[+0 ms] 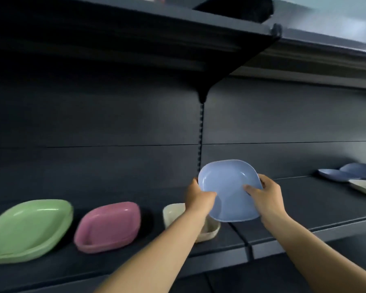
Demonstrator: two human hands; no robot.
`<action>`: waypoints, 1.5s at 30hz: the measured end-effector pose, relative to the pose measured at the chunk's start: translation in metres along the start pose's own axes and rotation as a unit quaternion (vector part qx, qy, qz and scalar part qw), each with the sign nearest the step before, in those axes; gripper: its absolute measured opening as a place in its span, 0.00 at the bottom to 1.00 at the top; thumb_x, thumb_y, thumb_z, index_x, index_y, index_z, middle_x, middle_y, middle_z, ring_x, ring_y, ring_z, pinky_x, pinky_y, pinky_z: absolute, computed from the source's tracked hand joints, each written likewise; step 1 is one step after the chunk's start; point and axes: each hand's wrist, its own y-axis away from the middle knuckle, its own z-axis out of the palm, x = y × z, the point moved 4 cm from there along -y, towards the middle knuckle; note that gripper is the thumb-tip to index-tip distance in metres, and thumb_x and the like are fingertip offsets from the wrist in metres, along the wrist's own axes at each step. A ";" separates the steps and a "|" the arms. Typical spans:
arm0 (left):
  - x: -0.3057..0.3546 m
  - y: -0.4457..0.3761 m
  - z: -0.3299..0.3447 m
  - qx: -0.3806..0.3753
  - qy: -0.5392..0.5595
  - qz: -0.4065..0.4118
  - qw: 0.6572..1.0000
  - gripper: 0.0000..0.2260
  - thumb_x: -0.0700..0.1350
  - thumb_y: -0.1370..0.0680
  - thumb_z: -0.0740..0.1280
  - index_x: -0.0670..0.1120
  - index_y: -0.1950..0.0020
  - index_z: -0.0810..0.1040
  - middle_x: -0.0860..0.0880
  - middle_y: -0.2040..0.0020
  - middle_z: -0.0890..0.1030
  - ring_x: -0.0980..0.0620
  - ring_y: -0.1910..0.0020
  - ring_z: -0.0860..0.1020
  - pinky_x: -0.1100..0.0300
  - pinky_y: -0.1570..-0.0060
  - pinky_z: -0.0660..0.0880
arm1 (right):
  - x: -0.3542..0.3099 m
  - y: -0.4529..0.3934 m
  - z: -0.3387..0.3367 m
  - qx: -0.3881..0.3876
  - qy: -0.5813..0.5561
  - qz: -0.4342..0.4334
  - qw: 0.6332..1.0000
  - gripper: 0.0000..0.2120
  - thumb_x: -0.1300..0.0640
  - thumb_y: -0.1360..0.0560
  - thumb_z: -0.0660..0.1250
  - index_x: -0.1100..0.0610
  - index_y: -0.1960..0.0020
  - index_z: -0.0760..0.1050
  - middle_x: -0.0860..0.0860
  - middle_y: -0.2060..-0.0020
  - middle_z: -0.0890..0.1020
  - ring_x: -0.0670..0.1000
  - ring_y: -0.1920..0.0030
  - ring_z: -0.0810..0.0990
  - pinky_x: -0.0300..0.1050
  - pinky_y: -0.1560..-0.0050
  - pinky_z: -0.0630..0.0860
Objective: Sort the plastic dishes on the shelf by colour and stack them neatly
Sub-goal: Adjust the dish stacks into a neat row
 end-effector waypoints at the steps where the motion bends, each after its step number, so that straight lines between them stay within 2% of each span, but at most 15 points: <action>1: -0.003 -0.004 0.025 -0.002 -0.026 -0.008 1.000 0.17 0.39 0.26 0.65 0.47 0.39 0.68 0.48 0.43 0.74 0.49 0.51 0.73 0.57 0.54 0.70 | 0.014 -0.012 -0.016 -0.004 0.005 0.020 1.000 0.08 0.66 0.26 0.63 0.56 0.53 0.77 0.51 0.60 0.80 0.54 0.58 0.78 0.47 0.59 0.74; 5: -0.022 -0.014 0.088 0.011 -0.081 -0.057 0.995 0.23 0.38 0.25 0.63 0.47 0.32 0.64 0.48 0.43 0.74 0.47 0.50 0.74 0.57 0.54 0.71 | 0.074 -0.052 -0.047 -0.035 0.038 0.104 0.993 0.09 0.68 0.29 0.57 0.70 0.54 0.75 0.65 0.64 0.77 0.52 0.63 0.71 0.46 0.60 0.66; 7: -0.033 -0.016 0.103 0.015 -0.120 -0.081 0.989 0.24 0.38 0.24 0.62 0.47 0.30 0.60 0.47 0.41 0.74 0.47 0.50 0.73 0.57 0.54 0.71 | 0.094 -0.063 -0.048 -0.079 0.058 0.128 0.987 0.08 0.69 0.30 0.56 0.72 0.58 0.73 0.59 0.66 0.73 0.51 0.62 0.68 0.45 0.60 0.62; 9: -0.041 -0.019 0.110 0.011 -0.176 -0.100 0.979 0.28 0.38 0.24 0.61 0.47 0.27 0.55 0.45 0.36 0.71 0.45 0.45 0.74 0.56 0.54 0.72 | 0.105 -0.066 -0.047 -0.134 0.073 0.148 0.977 0.08 0.67 0.28 0.57 0.69 0.58 0.74 0.59 0.64 0.75 0.54 0.63 0.71 0.45 0.60 0.64; 11: -0.045 -0.022 0.114 0.005 -0.255 -0.104 0.961 0.33 0.39 0.24 0.62 0.48 0.24 0.48 0.43 0.31 0.65 0.43 0.35 0.69 0.54 0.46 0.73 | 0.110 -0.067 -0.048 -0.184 0.089 0.141 0.969 0.12 0.65 0.26 0.61 0.72 0.47 0.74 0.62 0.57 0.79 0.58 0.56 0.79 0.46 0.58 0.69; 13: -0.036 -0.026 0.118 0.013 -0.334 -0.075 0.939 0.35 0.41 0.24 0.63 0.49 0.23 0.46 0.43 0.28 0.59 0.44 0.29 0.62 0.54 0.36 0.67 | 0.106 -0.071 -0.058 -0.208 0.101 0.120 0.965 0.13 0.64 0.25 0.63 0.70 0.42 0.72 0.59 0.51 0.80 0.57 0.47 0.78 0.48 0.49 0.74; 14: -0.029 -0.029 0.122 0.018 -0.358 -0.048 0.932 0.34 0.42 0.23 0.64 0.48 0.23 0.47 0.44 0.27 0.58 0.44 0.29 0.60 0.55 0.34 0.65 | 0.102 -0.073 -0.065 -0.217 0.104 0.106 0.965 0.10 0.64 0.24 0.64 0.66 0.44 0.73 0.58 0.44 0.78 0.58 0.33 0.69 0.46 0.47 0.73; 15: -0.019 -0.031 0.128 0.018 -0.373 -0.016 0.928 0.32 0.43 0.23 0.64 0.47 0.23 0.50 0.44 0.27 0.59 0.44 0.28 0.59 0.56 0.34 0.63 | 0.100 -0.077 -0.075 -0.230 0.111 0.091 0.962 0.07 0.63 0.23 0.65 0.61 0.46 0.73 0.51 0.52 0.79 0.48 0.53 0.65 0.43 0.48 0.72; 16: -0.010 -0.033 0.137 0.012 -0.382 0.014 0.924 0.30 0.44 0.23 0.64 0.47 0.24 0.54 0.44 0.28 0.60 0.44 0.29 0.60 0.56 0.34 0.63 | 0.099 -0.084 -0.086 -0.244 0.122 0.075 0.959 0.11 0.60 0.23 0.66 0.59 0.42 0.71 0.49 0.48 0.78 0.52 0.43 0.75 0.41 0.46 0.71; 19: 0.016 -0.044 0.179 -0.040 -0.419 0.068 0.904 0.24 0.46 0.23 0.65 0.47 0.28 0.63 0.45 0.31 0.64 0.46 0.31 0.62 0.57 0.36 0.65 | 0.105 -0.113 -0.129 -0.260 0.240 -0.002 0.935 0.32 0.51 0.24 0.67 0.54 0.25 0.58 0.51 0.29 0.67 0.52 0.29 0.66 0.43 0.36 0.66; 26: 0.066 -0.069 0.348 -0.089 -0.474 0.177 0.858 0.20 0.50 0.22 0.64 0.47 0.32 0.68 0.47 0.33 0.69 0.47 0.32 0.65 0.54 0.35 0.67 | 0.142 -0.215 -0.277 -0.217 0.489 -0.179 0.826 0.32 0.47 0.25 0.66 0.51 0.25 0.58 0.52 0.31 0.66 0.56 0.29 0.60 0.50 0.31 0.63; 32: 0.078 -0.084 0.523 -0.133 -0.397 0.126 0.900 0.21 0.54 0.22 0.62 0.47 0.31 0.67 0.48 0.31 0.67 0.49 0.33 0.68 0.55 0.37 0.68 | 0.199 -0.310 -0.429 -0.187 0.512 -0.180 0.819 0.30 0.48 0.26 0.67 0.51 0.27 0.62 0.50 0.30 0.67 0.54 0.30 0.63 0.45 0.30 0.60; 37: 0.072 -0.101 0.631 -0.159 -0.265 0.039 0.950 0.25 0.55 0.23 0.64 0.48 0.29 0.64 0.48 0.31 0.67 0.50 0.35 0.70 0.58 0.39 0.68 | 0.242 -0.378 -0.514 -0.204 0.480 -0.130 0.843 0.23 0.48 0.32 0.64 0.49 0.37 0.71 0.50 0.40 0.75 0.55 0.37 0.70 0.46 0.40 0.67; 39: 0.067 -0.112 0.664 -0.166 -0.199 -0.002 0.966 0.27 0.55 0.23 0.64 0.48 0.28 0.62 0.47 0.31 0.67 0.49 0.34 0.70 0.59 0.41 0.67 | 0.255 -0.400 -0.532 -0.211 0.461 -0.133 0.852 0.24 0.49 0.30 0.65 0.49 0.34 0.71 0.48 0.38 0.74 0.53 0.35 0.69 0.46 0.37 0.66; 45: 0.044 -0.184 0.701 -0.048 -0.096 -0.078 0.991 0.30 0.57 0.24 0.65 0.45 0.27 0.62 0.46 0.31 0.69 0.46 0.35 0.71 0.55 0.40 0.68 | 0.276 -0.477 -0.550 -0.185 0.402 -0.131 0.887 0.26 0.52 0.27 0.70 0.52 0.31 0.67 0.48 0.35 0.72 0.50 0.34 0.70 0.42 0.36 0.66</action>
